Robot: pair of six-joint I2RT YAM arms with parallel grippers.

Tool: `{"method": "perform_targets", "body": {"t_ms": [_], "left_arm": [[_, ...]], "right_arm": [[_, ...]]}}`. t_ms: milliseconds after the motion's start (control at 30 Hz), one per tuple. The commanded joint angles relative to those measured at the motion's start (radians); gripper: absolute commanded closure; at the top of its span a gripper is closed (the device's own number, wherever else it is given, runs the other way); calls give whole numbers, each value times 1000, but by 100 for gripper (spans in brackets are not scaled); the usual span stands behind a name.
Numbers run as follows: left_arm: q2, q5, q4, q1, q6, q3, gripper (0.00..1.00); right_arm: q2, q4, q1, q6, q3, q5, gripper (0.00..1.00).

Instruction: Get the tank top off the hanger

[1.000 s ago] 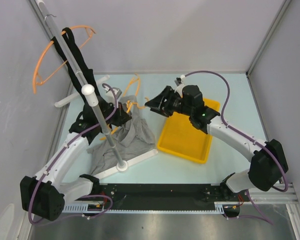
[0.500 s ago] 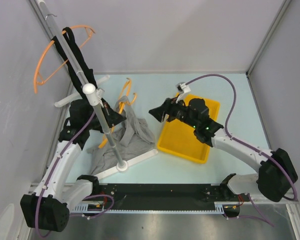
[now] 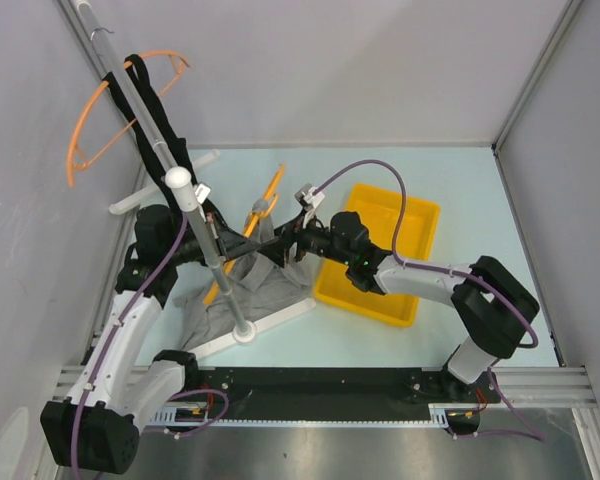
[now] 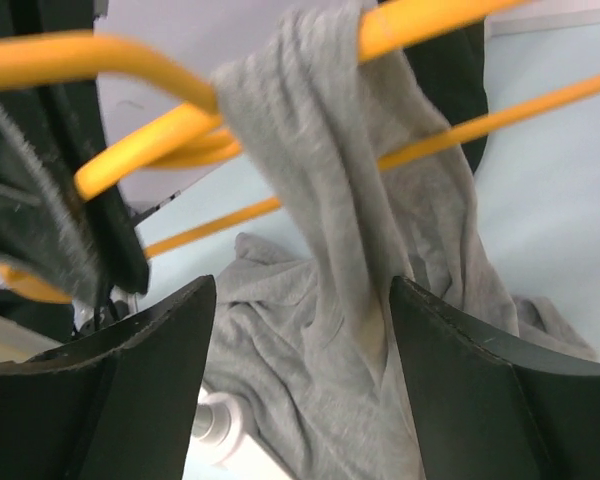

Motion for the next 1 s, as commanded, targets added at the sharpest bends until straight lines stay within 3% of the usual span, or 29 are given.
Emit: {"method": "perform_targets", "body": {"t_ms": [0, 33, 100, 133, 200, 433, 500, 633, 767, 900, 967], "left_arm": [[-35, 73, 46, 11, -18, -4, 100], [-41, 64, 37, 13, -15, -4, 100], [-43, 53, 7, 17, 6, -1, 100], [-43, 53, -1, 20, 12, 2, 100], [-47, 54, -12, 26, 18, -3, 100], [-61, 53, -35, 36, 40, -29, 100], [-72, 59, -45, 40, 45, -33, 100], [-96, 83, -64, 48, 54, -38, 100], [-138, 67, -75, 66, 35, -21, 100], [-196, -144, -186, 72, 46, 48, 100], [-237, -317, -213, 72, 23, 73, 100]], "right_arm": [[41, 102, 5, -36, 99, 47, 30], [47, 95, 2, -36, 108, 51, 49], [46, 73, 1, -33, 119, 91, 68], [43, 67, -2, -27, 119, 114, 84], [37, 39, -27, 8, 125, 169, 99], [61, -36, -162, 138, 237, 255, 100], [101, -137, -191, 166, 304, 306, 100], [223, -273, -302, 272, 523, 283, 100], [320, -361, -364, 298, 623, 238, 100], [370, -387, -393, 306, 690, 201, 100], [368, -405, -395, 300, 734, 192, 100]]}}
